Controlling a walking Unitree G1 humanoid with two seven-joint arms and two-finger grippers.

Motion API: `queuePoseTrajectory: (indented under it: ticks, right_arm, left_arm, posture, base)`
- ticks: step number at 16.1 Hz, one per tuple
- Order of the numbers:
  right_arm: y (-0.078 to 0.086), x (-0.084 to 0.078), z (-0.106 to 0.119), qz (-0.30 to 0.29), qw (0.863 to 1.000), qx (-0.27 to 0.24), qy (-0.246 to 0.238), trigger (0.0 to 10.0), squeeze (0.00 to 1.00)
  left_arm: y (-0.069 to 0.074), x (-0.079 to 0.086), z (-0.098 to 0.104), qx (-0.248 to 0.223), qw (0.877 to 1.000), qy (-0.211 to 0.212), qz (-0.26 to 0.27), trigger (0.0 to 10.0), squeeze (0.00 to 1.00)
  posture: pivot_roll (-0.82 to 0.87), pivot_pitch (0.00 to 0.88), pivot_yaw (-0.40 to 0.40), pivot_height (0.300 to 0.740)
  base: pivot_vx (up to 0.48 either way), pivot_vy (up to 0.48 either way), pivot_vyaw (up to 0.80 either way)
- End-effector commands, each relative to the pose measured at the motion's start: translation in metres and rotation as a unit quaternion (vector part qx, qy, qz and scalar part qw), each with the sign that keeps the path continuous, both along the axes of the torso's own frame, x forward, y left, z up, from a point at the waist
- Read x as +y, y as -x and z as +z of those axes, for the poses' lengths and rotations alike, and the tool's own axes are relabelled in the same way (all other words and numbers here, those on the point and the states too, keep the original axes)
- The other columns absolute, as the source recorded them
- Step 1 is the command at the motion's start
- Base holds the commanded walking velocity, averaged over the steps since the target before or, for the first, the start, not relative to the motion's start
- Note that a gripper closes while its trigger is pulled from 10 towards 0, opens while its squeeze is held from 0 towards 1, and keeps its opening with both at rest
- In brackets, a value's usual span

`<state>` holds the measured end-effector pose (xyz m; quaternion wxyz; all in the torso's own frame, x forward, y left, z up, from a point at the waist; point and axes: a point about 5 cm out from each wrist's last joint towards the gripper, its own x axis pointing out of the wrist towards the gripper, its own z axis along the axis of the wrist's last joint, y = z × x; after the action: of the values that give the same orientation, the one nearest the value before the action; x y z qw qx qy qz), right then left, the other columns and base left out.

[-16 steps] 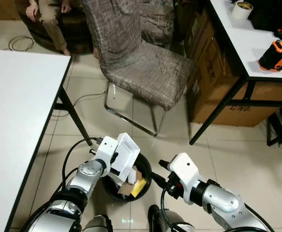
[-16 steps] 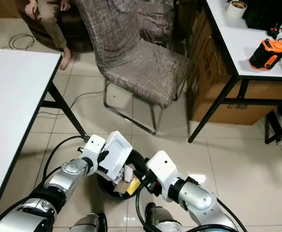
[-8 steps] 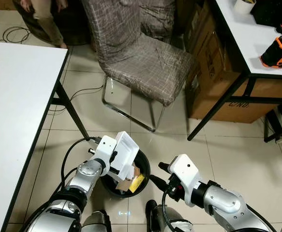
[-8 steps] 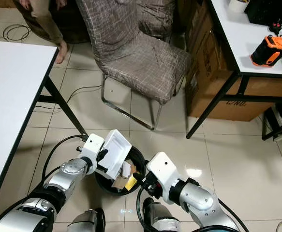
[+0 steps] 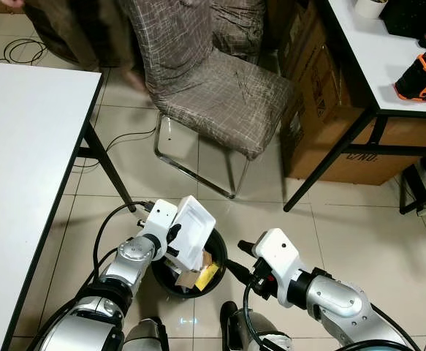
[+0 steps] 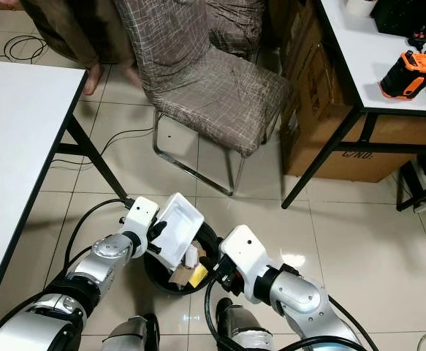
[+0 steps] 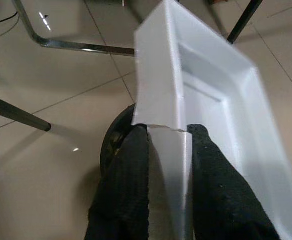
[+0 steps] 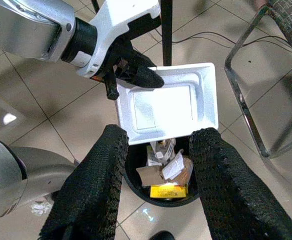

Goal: Picking trash to rubbish bin

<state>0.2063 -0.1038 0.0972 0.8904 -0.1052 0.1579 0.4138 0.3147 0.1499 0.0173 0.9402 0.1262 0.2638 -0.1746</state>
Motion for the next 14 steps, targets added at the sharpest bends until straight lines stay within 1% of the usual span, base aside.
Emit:
queuePoseTrajectory:
  ticks: [1, 4, 6, 8, 14]
  right_arm:
    - [0.0033, -0.0027, -0.005, -0.002, 1.0, 0.011, 0.003, 10.0, 0.0]
    - [0.0035, -0.0026, -0.0051, -0.001, 1.0, 0.011, 0.003, 10.0, 0.0]
    - [0.0038, -0.0029, -0.0045, -0.001, 1.0, 0.01, 0.005, 10.0, 0.0]
    - [0.0035, -0.0032, -0.0043, 0.0, 1.0, 0.01, 0.005, 10.0, 0.0]
    - [0.0021, -0.0031, -0.0038, 0.0, 1.0, 0.009, 0.005, 10.0, 0.0]
  left_arm:
    - [0.0028, -0.0014, -0.0036, 0.008, 1.0, 0.0, -0.003, 10.0, 1.0]
    - [0.0027, -0.0015, -0.0036, 0.008, 1.0, 0.001, -0.003, 10.0, 1.0]
    - [0.0061, -0.0058, -0.0068, 0.016, 1.0, 0.01, -0.014, 10.0, 1.0]
    - [0.0066, -0.0069, -0.0074, 0.018, 1.0, 0.014, -0.015, 10.0, 1.0]
    - [0.0062, -0.0081, -0.0071, 0.02, 0.999, 0.014, -0.022, 10.0, 1.0]
  posture:
    - [-0.16, 0.258, -0.069, 0.74]
    - [-0.16, 0.258, -0.07, 0.74]
    - [-0.16, 0.257, -0.073, 0.74]
    - [-0.16, 0.256, -0.073, 0.74]
    - [-0.16, 0.253, -0.07, 0.74]
  base:
    - [0.0, 0.0, 0.0]
    - [0.0, 0.0, 0.0]
    - [0.0, 0.0, 0.0]
    - [0.0, 0.0, 0.0]
    - [0.0, 0.0, 0.0]
